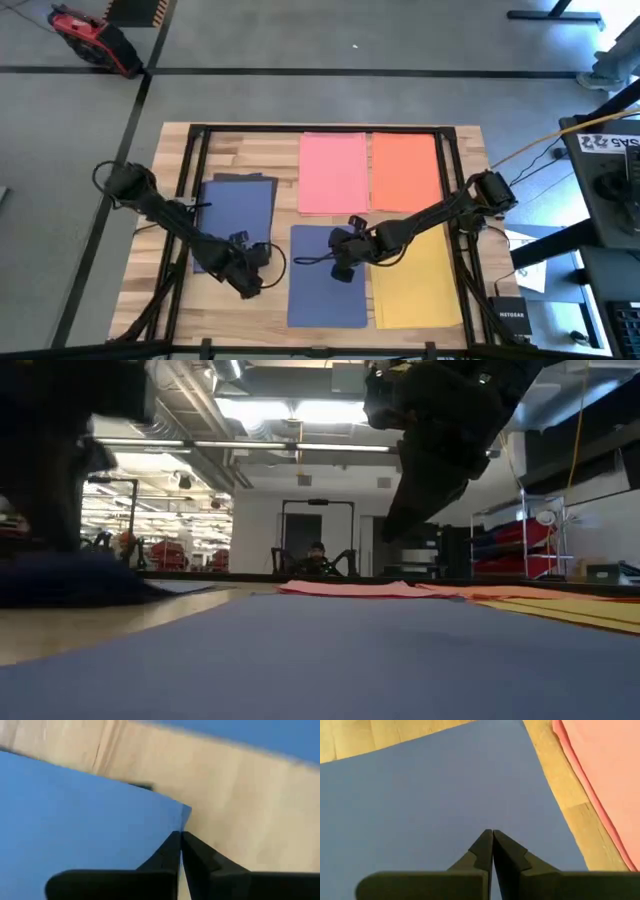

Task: Organize paper
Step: Put all of the blue paper at the lower center of the table

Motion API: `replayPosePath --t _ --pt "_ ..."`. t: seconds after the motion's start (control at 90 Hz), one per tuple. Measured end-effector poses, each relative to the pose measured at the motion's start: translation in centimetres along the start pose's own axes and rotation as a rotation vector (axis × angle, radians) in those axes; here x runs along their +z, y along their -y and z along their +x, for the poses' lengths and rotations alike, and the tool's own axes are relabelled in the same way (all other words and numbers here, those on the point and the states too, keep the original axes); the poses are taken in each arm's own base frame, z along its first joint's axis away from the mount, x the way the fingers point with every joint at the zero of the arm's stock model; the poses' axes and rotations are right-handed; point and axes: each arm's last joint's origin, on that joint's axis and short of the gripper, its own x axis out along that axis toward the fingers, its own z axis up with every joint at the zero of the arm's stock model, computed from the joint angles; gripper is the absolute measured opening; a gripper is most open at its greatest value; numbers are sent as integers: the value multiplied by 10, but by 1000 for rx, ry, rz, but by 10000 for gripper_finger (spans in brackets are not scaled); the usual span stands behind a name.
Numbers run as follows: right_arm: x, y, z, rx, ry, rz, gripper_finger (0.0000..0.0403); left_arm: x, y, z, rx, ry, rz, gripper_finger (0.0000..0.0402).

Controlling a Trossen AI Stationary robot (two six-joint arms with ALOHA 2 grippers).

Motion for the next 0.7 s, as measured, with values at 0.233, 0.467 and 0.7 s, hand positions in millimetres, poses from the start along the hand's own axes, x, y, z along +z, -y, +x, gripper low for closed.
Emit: replayPosePath --t 0.233,0.467,0.7 --pt "-4 1 0 18 -62 -14 1 22 17 -20 -178 116 -31 0" --pt "-2 7 -25 53 -88 -13 1 36 29 -29 -311 217 -68 0" --pt "-16 28 -58 -5 -4 -52 1 45 32 -20 -327 258 -52 0"
